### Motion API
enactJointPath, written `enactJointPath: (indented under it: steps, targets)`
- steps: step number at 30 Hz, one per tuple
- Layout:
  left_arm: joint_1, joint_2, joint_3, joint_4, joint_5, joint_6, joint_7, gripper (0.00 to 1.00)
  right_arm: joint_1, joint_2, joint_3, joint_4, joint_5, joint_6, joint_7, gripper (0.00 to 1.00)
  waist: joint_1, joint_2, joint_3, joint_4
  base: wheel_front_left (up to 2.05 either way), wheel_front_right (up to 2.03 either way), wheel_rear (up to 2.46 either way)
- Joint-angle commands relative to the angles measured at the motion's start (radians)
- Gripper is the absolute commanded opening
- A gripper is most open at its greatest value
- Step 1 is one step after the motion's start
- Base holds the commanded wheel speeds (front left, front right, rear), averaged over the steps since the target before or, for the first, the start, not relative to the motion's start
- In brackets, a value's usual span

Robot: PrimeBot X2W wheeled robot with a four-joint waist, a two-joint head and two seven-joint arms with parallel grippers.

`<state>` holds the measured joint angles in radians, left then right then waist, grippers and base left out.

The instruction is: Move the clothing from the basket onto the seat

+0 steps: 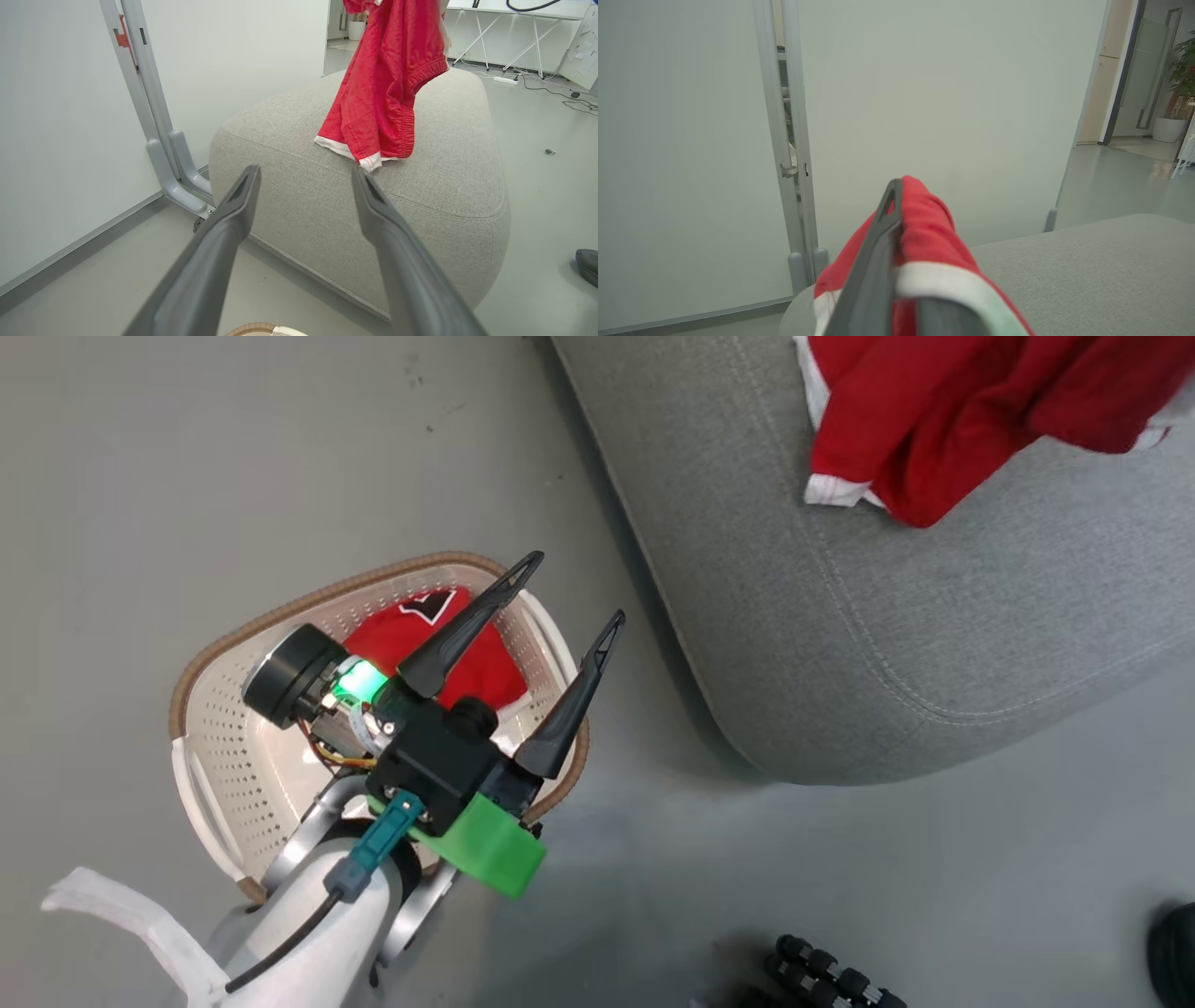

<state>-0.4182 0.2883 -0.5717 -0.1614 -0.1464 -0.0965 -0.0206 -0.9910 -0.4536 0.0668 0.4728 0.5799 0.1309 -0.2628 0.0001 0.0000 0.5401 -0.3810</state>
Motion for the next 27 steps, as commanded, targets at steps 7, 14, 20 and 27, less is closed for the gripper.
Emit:
enactJointPath:
  steps: [7,14,20,27]
  targets:
    - [-0.058,0.000,-0.015,0.007,0.014,-0.006,-0.016,1.00,0.015,-0.005,-0.072,0.165,-0.050,0.000,-0.003,0.00,-0.0001,0.0000,0.114,0.085,0.00,0.00,0.00]
    - [-0.064,-0.007,-0.022,0.033,0.008,0.001,-0.035,1.00,0.079,0.062,-0.116,0.317,-0.074,0.000,-0.003,1.00,-0.0001,0.0000,0.120,0.097,0.00,0.00,0.00]
    - [-0.045,-0.014,-0.021,0.059,-0.009,0.011,-0.064,1.00,0.173,0.117,-0.157,0.307,-0.087,0.000,-0.003,1.00,-0.0001,0.0000,0.080,0.102,0.00,0.00,0.00]
    - [0.012,-0.024,0.007,0.092,-0.039,0.050,-0.115,1.00,0.315,0.174,-0.160,0.211,-0.130,0.000,-0.003,1.00,-0.0001,0.0000,-0.002,0.104,0.00,0.00,0.00]
